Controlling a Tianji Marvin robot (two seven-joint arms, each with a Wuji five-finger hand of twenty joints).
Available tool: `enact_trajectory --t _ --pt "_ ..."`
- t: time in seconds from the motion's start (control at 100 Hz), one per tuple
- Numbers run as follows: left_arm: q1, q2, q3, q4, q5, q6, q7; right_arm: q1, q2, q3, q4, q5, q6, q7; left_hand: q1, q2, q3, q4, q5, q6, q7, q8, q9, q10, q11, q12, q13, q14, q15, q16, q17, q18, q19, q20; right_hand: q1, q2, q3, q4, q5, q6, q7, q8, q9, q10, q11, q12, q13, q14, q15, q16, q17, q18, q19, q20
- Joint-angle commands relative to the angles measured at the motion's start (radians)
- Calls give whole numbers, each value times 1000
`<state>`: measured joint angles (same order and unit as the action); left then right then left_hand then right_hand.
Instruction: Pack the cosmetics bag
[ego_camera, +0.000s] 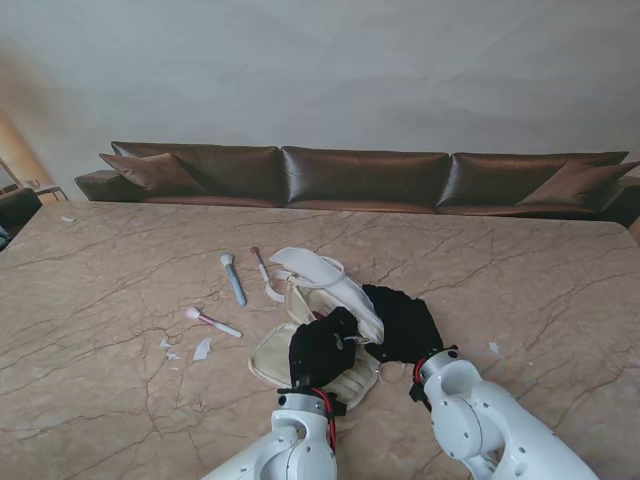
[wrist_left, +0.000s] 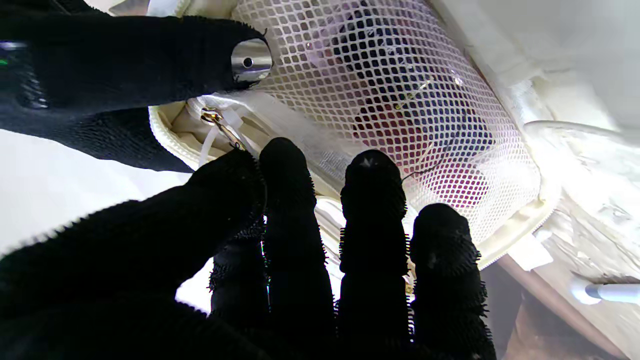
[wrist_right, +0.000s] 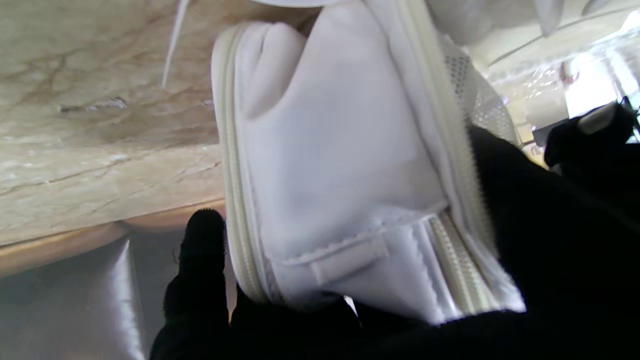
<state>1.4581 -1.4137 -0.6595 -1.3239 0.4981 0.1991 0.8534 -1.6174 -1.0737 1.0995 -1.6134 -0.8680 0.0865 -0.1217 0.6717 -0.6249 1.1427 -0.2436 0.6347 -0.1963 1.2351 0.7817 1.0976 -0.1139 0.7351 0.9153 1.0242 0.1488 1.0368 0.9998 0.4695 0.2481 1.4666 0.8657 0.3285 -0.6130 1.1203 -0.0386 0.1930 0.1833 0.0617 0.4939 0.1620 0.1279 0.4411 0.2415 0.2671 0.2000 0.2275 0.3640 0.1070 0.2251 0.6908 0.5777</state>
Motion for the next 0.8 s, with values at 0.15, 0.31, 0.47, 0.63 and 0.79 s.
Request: enact_trajectory --t 0.15,0.31,0.47,0.63,0.79 --pt "-5 -16 0 10 -9 26 7 -5 -22 -11 43 -17 -33 -49 74 -5 91 80 59 -47 114 70 19 -75 66 14 8 -12 24 6 5 19 39 -11 218 7 252 -29 139 -143 418 -115 303 -93 156 80 381 -91 98 58 242 -17 231 39" --pt "-5 -18 -5 16 -9 40 17 -6 -24 -9 52 -14 -48 -68 63 3 90 86 59 -46 116 86 22 -75 82 26 11 -13 47 14 5 12 53 -4 363 51 239 -37 196 -168 541 -141 417 -92 165 84 487 -106 129 70 321 -39 308 30" --pt "-3 -13 -17 13 -4 59 14 -13 -27 0 56 -3 -59 -81 58 12 85 92 59 -43 115 97 24 -71 95 37 13 -11 65 20 8 11 60 1 283 102 153 -65 326 -232 633 -143 582 -109 168 85 609 -118 179 97 421 -53 407 31" --pt "0 -8 -33 10 -6 72 11 -17 -33 11 67 15 -66 -109 56 32 72 100 58 -33 119 110 29 -66 120 52 17 -12 84 25 9 13 65 8 312 101 75 -236 468 -319 799 -257 793 -125 169 86 744 -114 275 156 522 -50 543 24" --pt "-3 -5 -49 13 -11 85 7 -25 -34 21 67 25 -72 -107 55 41 64 107 55 -28 120 120 29 -66 132 59 17 -9 91 26 9 13 66 13 439 170 39 -197 495 -299 779 -264 808 -107 149 85 749 -105 270 159 525 -46 558 20"
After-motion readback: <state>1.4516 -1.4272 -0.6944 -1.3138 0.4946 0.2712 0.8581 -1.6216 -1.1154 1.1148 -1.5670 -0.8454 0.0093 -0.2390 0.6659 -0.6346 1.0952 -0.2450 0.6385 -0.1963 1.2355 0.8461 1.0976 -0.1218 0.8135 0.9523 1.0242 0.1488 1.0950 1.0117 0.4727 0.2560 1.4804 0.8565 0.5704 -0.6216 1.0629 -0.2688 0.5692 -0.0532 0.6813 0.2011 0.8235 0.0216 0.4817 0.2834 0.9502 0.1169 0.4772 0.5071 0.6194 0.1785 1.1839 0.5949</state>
